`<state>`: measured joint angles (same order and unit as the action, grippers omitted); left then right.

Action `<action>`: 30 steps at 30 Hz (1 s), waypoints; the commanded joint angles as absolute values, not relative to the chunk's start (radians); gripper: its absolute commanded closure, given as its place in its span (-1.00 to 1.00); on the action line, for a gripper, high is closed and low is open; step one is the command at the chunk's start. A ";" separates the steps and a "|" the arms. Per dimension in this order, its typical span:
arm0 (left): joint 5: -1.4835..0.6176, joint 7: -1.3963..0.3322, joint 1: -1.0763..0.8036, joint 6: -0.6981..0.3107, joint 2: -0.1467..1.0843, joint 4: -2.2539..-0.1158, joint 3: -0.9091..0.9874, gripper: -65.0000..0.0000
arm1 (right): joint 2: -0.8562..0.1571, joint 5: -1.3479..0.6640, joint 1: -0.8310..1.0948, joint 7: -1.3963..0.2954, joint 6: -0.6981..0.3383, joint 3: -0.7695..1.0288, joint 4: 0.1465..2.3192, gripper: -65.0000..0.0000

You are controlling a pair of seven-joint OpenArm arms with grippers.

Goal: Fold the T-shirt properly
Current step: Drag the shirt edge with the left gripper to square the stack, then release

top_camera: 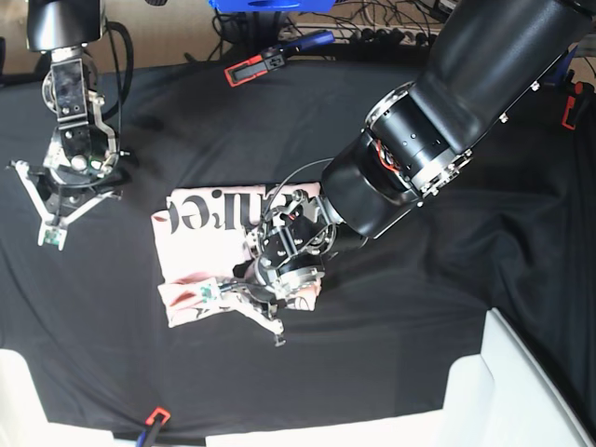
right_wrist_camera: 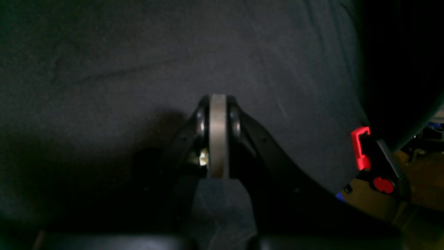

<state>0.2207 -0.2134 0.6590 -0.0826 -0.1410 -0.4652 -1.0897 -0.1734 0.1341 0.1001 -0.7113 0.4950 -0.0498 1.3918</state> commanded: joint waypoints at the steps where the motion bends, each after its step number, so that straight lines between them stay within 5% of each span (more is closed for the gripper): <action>1: 0.222 -0.183 0.693 -0.074 -0.157 -0.507 -1.092 1.00 | -0.182 0.147 0.085 -0.693 0.504 -0.042 1.408 0.96; 25: 0.229 -0.136 0.745 -0.068 -0.157 -0.421 -1.089 1.00 | -0.180 0.147 0.094 -0.697 0.504 -0.047 1.411 0.96; 30: 0.228 -0.136 0.769 -0.067 -0.157 -0.424 -1.089 0.44 | -0.180 0.147 0.094 -0.697 0.504 -0.044 1.411 0.96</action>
